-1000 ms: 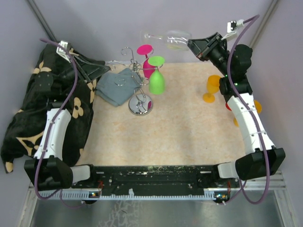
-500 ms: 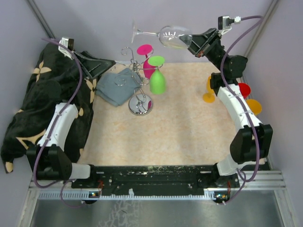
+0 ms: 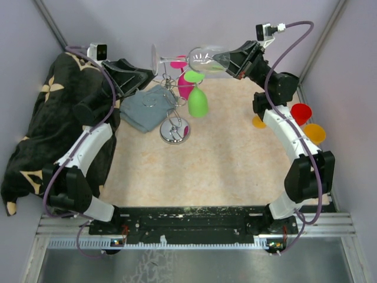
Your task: Place the wine glass upside down on the wine glass rack
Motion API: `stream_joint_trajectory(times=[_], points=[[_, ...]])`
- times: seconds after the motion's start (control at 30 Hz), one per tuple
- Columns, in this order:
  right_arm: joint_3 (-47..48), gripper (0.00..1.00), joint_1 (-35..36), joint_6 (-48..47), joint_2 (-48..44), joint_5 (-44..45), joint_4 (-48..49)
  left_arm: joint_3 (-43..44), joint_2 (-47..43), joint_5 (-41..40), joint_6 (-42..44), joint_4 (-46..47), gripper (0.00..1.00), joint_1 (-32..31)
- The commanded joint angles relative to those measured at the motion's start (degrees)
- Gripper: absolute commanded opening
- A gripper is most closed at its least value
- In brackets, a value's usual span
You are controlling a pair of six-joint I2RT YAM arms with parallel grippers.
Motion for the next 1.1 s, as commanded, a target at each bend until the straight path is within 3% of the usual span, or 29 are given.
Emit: stream_joint_trajectory(times=[0.0,0.6,0.9,1.07], points=[[0.1,0.00,1.3,0.6,-0.2,1.2,4.2,2.3,0.5,-4.3,-3.0,8.0,0.54,-0.7],[-1.4,0.00,2.9,0.1,1.2,1.0,4.8,4.1,3.9,-9.3,-7.4,13.9,0.51,-4.0],[-1.8,0.00,3.1,-0.2,1.6,0.9,4.5,4.1,4.4,-10.3,-8.8,15.2,0.35,-4.8],[-2.1,0.00,3.2,-0.5,1.8,1.0,4.0,4.8,4.3,-9.9,-9.1,15.7,0.38,-4.8]])
